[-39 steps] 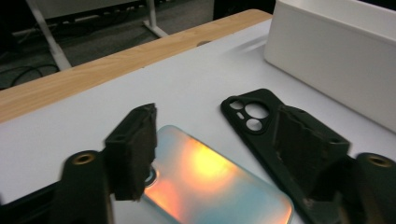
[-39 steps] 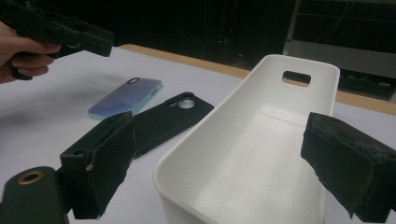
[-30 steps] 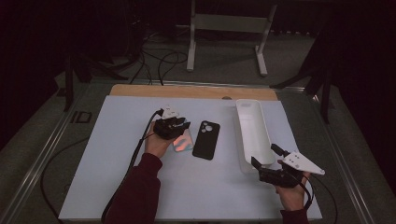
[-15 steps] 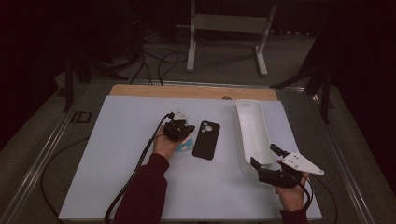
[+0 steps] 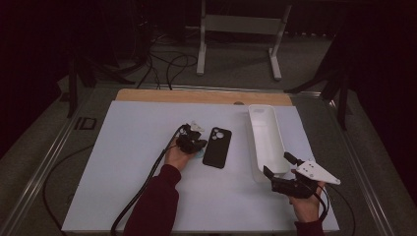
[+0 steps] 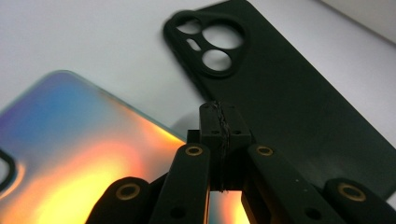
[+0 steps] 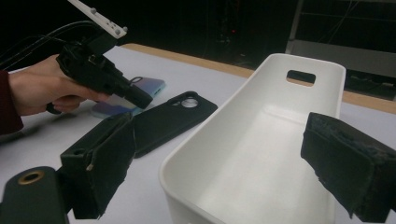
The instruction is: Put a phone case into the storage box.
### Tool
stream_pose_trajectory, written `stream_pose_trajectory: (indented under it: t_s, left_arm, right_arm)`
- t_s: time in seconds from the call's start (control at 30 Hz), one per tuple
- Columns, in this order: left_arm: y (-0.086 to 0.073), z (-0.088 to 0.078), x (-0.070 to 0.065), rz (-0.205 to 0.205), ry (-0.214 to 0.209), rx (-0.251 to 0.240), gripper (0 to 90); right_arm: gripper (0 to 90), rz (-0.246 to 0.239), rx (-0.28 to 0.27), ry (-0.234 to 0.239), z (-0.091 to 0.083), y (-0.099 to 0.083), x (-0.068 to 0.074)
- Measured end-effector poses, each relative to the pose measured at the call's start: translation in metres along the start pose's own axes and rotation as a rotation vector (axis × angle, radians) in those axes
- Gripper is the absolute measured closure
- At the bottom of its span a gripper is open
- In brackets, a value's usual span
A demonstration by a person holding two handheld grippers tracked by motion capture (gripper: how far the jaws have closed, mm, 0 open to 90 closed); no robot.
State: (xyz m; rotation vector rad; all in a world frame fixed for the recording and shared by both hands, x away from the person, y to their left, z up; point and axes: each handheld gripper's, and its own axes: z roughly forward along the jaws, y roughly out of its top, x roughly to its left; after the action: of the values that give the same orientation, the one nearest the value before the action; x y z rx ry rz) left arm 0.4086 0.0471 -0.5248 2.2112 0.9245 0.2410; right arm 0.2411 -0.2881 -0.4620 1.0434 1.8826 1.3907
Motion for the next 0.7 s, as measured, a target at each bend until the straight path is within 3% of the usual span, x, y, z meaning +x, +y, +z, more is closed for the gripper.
stream_pose_trajectory:
  t_s: [0.2, 0.4, 0.7]
  left_arm:
    - [0.000, 0.002, -0.010, 0.028, 0.014, 0.036, 90.0]
    - [-0.005, -0.005, -0.011, 0.046, 0.031, 0.075, 90.0]
    - [-0.027, -0.029, 0.001, 0.012, 0.061, 0.078, 90.0]
  right_arm:
    - [9.8, -0.005, 0.005, 0.004, 0.001, 0.000, 0.001]
    - [9.8, -0.002, -0.002, -0.002, -0.002, 0.000, -0.001]
    - [9.8, -0.001, -0.004, -0.005, -0.002, 0.001, -0.001]
